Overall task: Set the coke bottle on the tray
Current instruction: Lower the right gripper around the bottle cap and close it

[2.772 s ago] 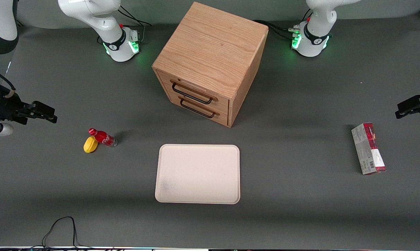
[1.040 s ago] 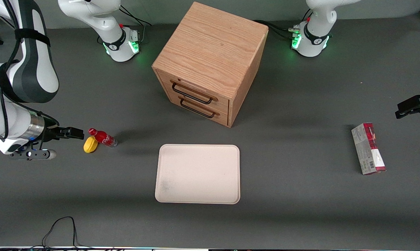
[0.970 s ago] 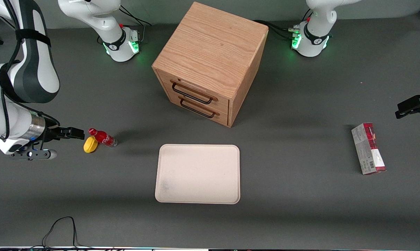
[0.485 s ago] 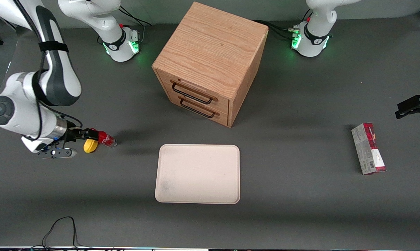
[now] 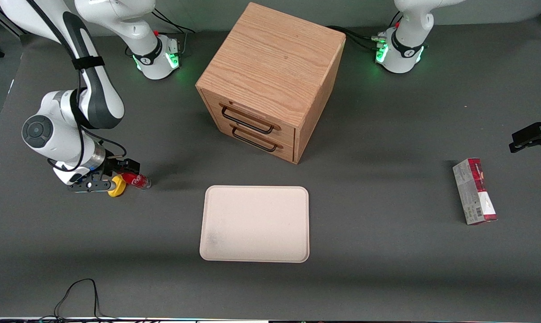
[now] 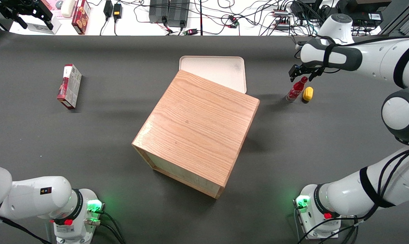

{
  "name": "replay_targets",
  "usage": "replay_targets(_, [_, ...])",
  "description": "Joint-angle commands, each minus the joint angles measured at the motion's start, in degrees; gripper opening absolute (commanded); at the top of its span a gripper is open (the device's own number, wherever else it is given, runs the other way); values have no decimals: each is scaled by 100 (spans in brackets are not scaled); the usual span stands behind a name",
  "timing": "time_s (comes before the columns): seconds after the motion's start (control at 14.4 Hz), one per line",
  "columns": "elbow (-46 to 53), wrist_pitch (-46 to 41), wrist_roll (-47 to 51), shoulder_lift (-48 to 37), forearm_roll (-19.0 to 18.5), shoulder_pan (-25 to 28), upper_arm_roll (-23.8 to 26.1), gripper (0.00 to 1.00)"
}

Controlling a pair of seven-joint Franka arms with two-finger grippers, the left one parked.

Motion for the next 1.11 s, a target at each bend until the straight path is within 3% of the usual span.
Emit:
replay_targets(0.0, [-232, 86, 29, -225, -130, 38, -33, 100])
replay_targets(0.07, [-249, 86, 28, -234, -138, 38, -33, 100])
replay_targets(0.14, [-258, 86, 20, -243, -138, 38, -33, 90])
replay_targets(0.35, [-250, 77, 11, -243, -138, 30, -77, 32])
replay_targets(0.49, [-232, 77, 11, -243, -138, 30, -103, 2])
replay_targets(0.83, [293, -238, 230, -173, -130, 38, -68, 0])
replay_targets(1.04, [1424, -1211, 695, 72, -130, 231, -42, 0])
